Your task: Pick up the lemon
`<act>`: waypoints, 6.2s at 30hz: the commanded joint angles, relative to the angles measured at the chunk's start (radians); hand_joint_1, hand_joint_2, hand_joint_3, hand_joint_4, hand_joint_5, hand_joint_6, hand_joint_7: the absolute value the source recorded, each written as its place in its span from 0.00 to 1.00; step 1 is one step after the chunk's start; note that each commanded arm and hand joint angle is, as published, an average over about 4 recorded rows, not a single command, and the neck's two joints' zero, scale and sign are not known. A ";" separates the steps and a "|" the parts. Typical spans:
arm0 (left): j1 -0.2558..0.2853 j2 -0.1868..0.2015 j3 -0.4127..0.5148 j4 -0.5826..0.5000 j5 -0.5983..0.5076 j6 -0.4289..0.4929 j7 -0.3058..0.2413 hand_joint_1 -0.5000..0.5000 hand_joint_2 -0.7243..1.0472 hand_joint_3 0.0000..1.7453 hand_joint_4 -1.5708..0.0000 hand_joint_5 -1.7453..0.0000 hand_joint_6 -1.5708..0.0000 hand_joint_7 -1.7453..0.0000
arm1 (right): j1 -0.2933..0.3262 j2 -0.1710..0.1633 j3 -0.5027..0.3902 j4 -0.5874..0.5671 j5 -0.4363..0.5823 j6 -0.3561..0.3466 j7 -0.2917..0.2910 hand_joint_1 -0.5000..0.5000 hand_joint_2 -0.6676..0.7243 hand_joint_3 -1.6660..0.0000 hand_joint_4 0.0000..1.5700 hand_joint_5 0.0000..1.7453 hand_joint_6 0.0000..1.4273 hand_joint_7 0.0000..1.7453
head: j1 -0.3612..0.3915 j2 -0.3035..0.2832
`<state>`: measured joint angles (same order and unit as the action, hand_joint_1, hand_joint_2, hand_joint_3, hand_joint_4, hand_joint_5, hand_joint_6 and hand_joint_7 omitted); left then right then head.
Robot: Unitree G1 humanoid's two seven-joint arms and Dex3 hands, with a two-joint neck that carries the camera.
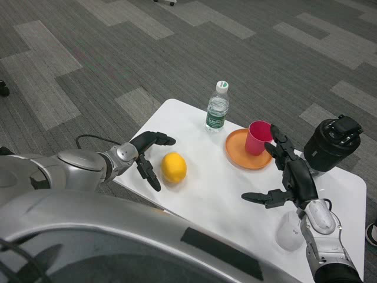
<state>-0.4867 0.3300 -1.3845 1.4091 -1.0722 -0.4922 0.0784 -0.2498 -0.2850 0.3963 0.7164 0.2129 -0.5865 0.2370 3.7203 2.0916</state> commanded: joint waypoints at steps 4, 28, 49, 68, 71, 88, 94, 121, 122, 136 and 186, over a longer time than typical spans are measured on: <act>-0.043 -0.023 -0.010 -0.029 0.016 0.001 -0.015 1.00 0.25 0.05 0.81 0.94 0.60 1.00 | -0.018 -0.003 -0.001 -0.006 0.013 0.007 0.001 0.46 0.45 0.76 0.00 0.28 0.00 0.00 | -0.004 0.002; -0.038 0.003 -0.008 -0.072 0.025 -0.083 -0.022 1.00 0.25 0.05 0.86 0.94 0.63 1.00 | -0.017 -0.003 -0.003 -0.006 0.013 0.007 0.001 0.46 0.45 0.76 0.00 0.28 0.00 0.00 | -0.003 0.004; -0.030 0.032 -0.096 -0.074 0.039 -0.039 -0.042 1.00 0.60 0.05 0.83 0.94 0.64 1.00 | -0.017 -0.003 -0.002 -0.005 0.013 0.007 0.001 0.46 0.45 0.76 0.00 0.28 0.00 0.00 | 0.000 -0.004; -0.032 0.049 -0.100 -0.073 0.082 -0.030 -0.059 1.00 1.00 0.05 0.68 0.90 0.59 1.00 | -0.017 -0.004 -0.002 -0.005 0.013 0.007 0.001 0.46 0.45 0.76 0.00 0.28 0.00 0.00 | 0.000 -0.007; -0.032 0.049 -0.100 -0.073 0.082 -0.029 -0.062 1.00 1.00 0.03 0.67 0.88 0.59 1.00 | -0.017 -0.003 -0.002 -0.005 0.013 0.007 0.001 0.46 0.45 0.76 0.00 0.28 0.00 0.00 | 0.000 -0.007; -0.029 0.049 -0.079 -0.072 0.077 -0.038 -0.063 1.00 0.95 0.05 0.12 0.37 0.31 0.92 | -0.017 -0.004 -0.002 -0.005 0.013 0.007 0.001 0.46 0.45 0.76 0.00 0.28 0.00 0.00 | -0.001 -0.007; -0.028 0.049 -0.077 -0.072 0.078 -0.039 -0.063 1.00 0.95 0.05 0.07 0.29 0.23 0.88 | -0.017 -0.004 -0.002 -0.005 0.013 0.007 0.001 0.46 0.45 0.76 0.00 0.28 0.00 0.00 | -0.001 -0.006; -0.033 0.047 -0.031 -0.069 0.017 -0.048 -0.059 1.00 1.00 0.05 0.64 0.78 0.58 0.93 | -0.017 -0.002 0.008 0.007 0.014 0.008 0.001 0.46 0.45 0.76 0.00 0.28 0.00 0.00 | 0.004 0.003; -0.033 0.047 -0.026 -0.071 0.017 -0.048 -0.059 1.00 1.00 0.05 0.67 0.79 0.60 0.94 | -0.017 -0.002 0.008 0.008 0.014 0.008 0.001 0.46 0.45 0.76 0.00 0.28 0.00 0.00 | 0.005 0.004; -0.015 0.064 0.101 -0.129 0.016 -0.090 -0.063 1.00 1.00 0.05 0.83 0.88 0.77 0.98 | -0.017 0.000 0.009 0.011 0.013 0.008 0.001 0.46 0.45 0.76 0.00 0.28 0.00 0.00 | 0.005 0.004; 0.112 0.142 0.429 -0.185 0.111 -0.243 -0.168 1.00 0.91 0.05 0.99 0.91 1.00 1.00 | -0.017 0.000 0.007 0.016 0.014 0.010 0.001 0.46 0.45 0.76 0.00 0.28 0.00 0.00 | 0.024 0.003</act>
<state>-0.3810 0.4487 -0.9664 1.2330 -0.9668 -0.7400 -0.0783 -0.2516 -0.2826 0.4077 0.7302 0.2214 -0.5815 0.2373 3.7440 2.0943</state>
